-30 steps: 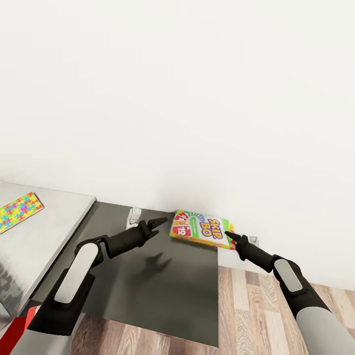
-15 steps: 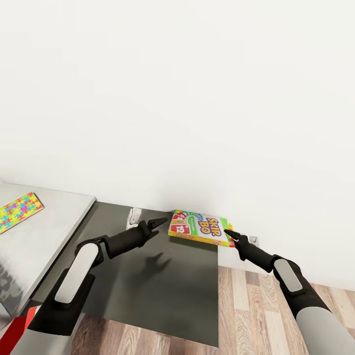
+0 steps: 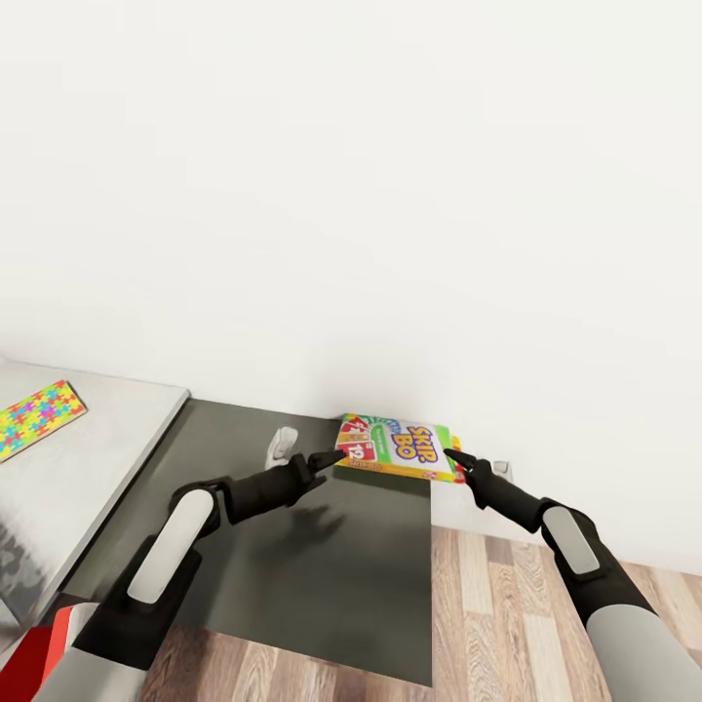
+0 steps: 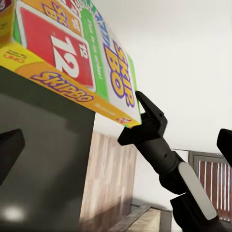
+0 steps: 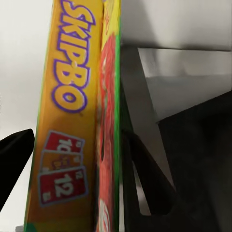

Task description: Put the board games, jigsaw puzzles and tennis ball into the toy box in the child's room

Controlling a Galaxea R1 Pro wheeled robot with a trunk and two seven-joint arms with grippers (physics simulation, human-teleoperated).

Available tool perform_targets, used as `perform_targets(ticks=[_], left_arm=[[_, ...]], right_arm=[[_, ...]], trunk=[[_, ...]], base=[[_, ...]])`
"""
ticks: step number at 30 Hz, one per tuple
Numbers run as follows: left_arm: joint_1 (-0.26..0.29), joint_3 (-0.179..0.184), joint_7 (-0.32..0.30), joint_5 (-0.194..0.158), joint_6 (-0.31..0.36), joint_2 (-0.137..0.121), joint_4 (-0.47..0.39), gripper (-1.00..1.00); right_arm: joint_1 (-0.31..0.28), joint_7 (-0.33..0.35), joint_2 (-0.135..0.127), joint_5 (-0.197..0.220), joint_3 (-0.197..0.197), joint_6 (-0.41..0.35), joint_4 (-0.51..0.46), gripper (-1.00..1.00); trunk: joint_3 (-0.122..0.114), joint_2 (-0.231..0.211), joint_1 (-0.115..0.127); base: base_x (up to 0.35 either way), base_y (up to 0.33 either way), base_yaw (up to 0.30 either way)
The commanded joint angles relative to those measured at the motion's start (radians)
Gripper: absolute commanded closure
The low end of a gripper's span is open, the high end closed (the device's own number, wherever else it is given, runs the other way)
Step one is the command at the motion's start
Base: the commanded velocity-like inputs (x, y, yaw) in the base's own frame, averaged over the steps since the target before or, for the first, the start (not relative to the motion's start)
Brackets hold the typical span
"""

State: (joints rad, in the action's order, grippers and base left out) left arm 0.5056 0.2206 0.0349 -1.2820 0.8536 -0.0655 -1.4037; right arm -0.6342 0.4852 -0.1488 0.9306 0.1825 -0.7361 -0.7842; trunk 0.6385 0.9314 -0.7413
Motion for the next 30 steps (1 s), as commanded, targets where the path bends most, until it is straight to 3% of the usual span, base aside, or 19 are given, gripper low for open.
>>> perform_targets(ticks=[1, 16, 30], left_arm=[[0.001, 0.006, 0.004, -0.005, 0.002, -0.001, 0.001, -1.00], [0.001, 0.022, 0.005, -0.014, 0.000, -0.001, 0.002, -1.00], [0.001, 0.023, 0.004, -0.019, 0.001, -0.002, 0.000, -1.00]], right_arm=[[-0.001, 0.002, 0.000, 0.013, 0.005, -0.010, -0.006, 1.00], [-0.001, 0.003, 0.000, 0.013, 0.005, -0.012, -0.078, 1.00], [-0.001, 0.003, 0.000, 0.013, 0.004, -0.012, -0.085, 1.00]], trunk=[[0.001, 0.001, 0.000], [0.001, 0.001, 0.000], [-0.043, -0.097, 0.054]], base=[[0.000, 0.000, 0.000], [0.000, 0.000, 0.000], [0.000, 0.000, 0.000]])
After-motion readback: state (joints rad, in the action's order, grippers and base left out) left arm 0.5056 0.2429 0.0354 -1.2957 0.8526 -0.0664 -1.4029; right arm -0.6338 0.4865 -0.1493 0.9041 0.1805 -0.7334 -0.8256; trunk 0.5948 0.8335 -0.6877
